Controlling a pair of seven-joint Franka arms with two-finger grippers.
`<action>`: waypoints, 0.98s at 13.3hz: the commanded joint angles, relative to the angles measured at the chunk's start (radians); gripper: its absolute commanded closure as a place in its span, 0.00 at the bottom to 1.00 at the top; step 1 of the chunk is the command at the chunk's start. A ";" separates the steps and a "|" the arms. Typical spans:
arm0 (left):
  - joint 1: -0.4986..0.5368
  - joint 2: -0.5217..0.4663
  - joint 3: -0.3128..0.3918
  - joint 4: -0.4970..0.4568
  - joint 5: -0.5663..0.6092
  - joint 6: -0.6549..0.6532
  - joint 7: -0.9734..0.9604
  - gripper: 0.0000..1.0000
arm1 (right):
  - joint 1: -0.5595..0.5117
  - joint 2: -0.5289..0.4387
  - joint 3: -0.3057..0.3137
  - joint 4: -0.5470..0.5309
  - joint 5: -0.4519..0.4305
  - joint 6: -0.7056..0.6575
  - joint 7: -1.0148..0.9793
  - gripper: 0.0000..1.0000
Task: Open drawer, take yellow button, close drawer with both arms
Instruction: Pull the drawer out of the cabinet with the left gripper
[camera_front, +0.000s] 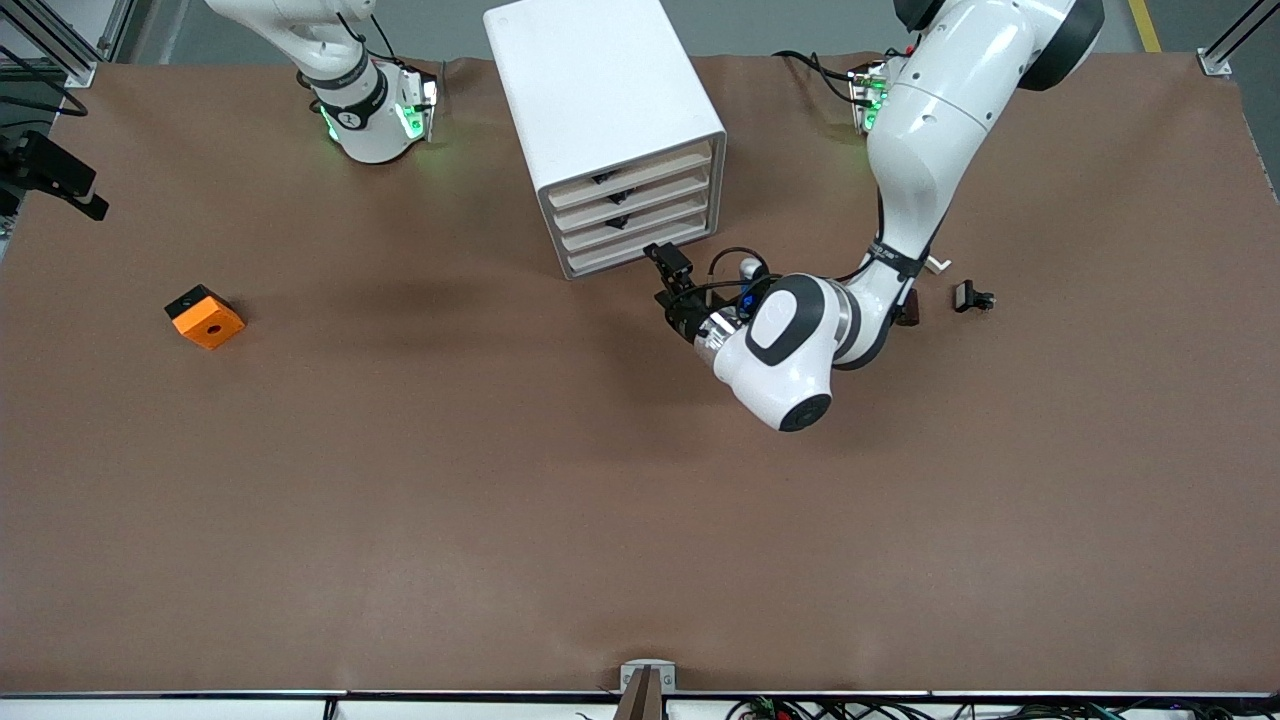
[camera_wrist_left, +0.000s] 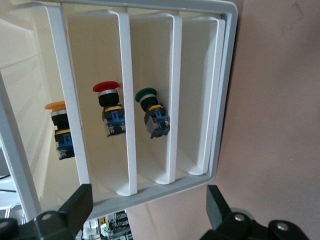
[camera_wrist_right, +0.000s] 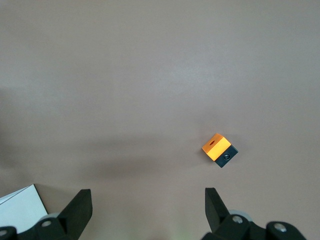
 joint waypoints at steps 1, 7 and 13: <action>-0.044 0.032 0.001 0.020 -0.040 -0.024 -0.030 0.00 | -0.002 -0.007 -0.001 0.000 0.001 -0.008 0.001 0.00; -0.038 0.026 0.002 0.026 -0.061 -0.138 -0.100 0.00 | -0.002 -0.007 -0.001 -0.002 0.001 -0.008 0.003 0.00; -0.039 0.026 0.001 0.029 -0.090 -0.155 -0.029 0.15 | -0.004 -0.007 -0.002 -0.003 0.001 -0.008 0.001 0.00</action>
